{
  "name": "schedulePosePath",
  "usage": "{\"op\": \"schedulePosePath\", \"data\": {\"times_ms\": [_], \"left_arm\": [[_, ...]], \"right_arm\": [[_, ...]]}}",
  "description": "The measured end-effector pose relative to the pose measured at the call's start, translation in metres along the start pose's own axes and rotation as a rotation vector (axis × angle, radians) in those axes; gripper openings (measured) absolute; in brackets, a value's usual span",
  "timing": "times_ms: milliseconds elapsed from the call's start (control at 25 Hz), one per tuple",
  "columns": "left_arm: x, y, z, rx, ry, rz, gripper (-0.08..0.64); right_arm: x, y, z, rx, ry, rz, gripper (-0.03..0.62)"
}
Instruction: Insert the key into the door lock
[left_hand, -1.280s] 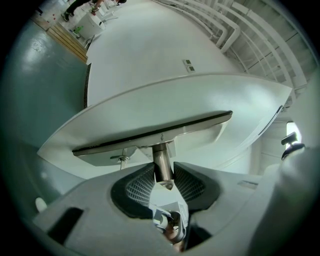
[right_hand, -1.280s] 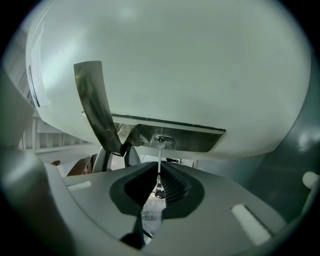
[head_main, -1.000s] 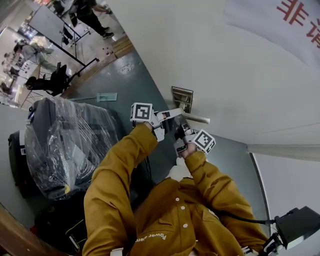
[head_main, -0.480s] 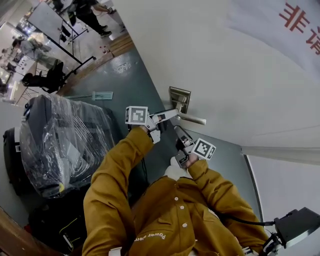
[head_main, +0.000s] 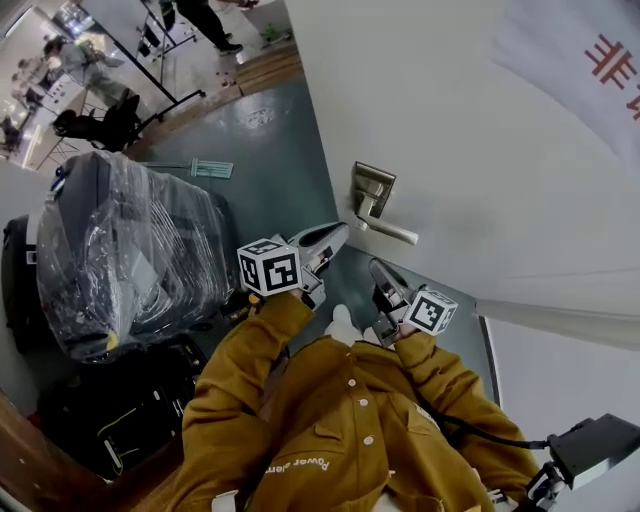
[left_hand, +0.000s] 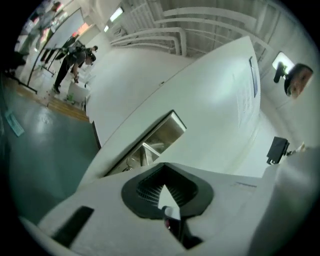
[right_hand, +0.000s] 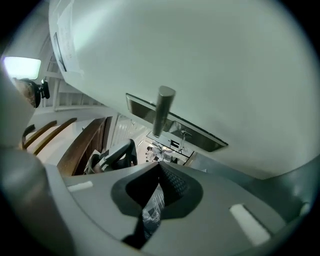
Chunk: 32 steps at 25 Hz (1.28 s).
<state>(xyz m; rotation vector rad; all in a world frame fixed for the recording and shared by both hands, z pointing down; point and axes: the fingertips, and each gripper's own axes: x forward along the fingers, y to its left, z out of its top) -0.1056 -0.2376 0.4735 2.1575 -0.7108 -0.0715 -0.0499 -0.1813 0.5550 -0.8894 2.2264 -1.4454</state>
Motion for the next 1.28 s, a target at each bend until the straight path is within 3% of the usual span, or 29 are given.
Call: {"op": "schedulePosePath", "data": {"times_ms": [200,480,720,1280], "left_arm": [[-0.009,-0.035,-0.018,0.187,-0.021,0.118,0.000],[-0.001,-0.049,-0.051,0.363,0.037,0.240,0.000],[0.004,-0.057,-0.065,0.387,0.025,0.269,0.000],[0.011,-0.057,-0.072,0.399,0.051,0.253,0.000]], "right_arm": [[-0.026,0.044,0.010,-0.111,0.032,0.041,0.006],[-0.034,0.064,0.034,-0.260,0.038,-0.045,0.006],[-0.027,0.070,0.043,-0.337,0.046,-0.086,0.005],[-0.029,0.060,0.038,-0.307,0.064,-0.125,0.005]]}}
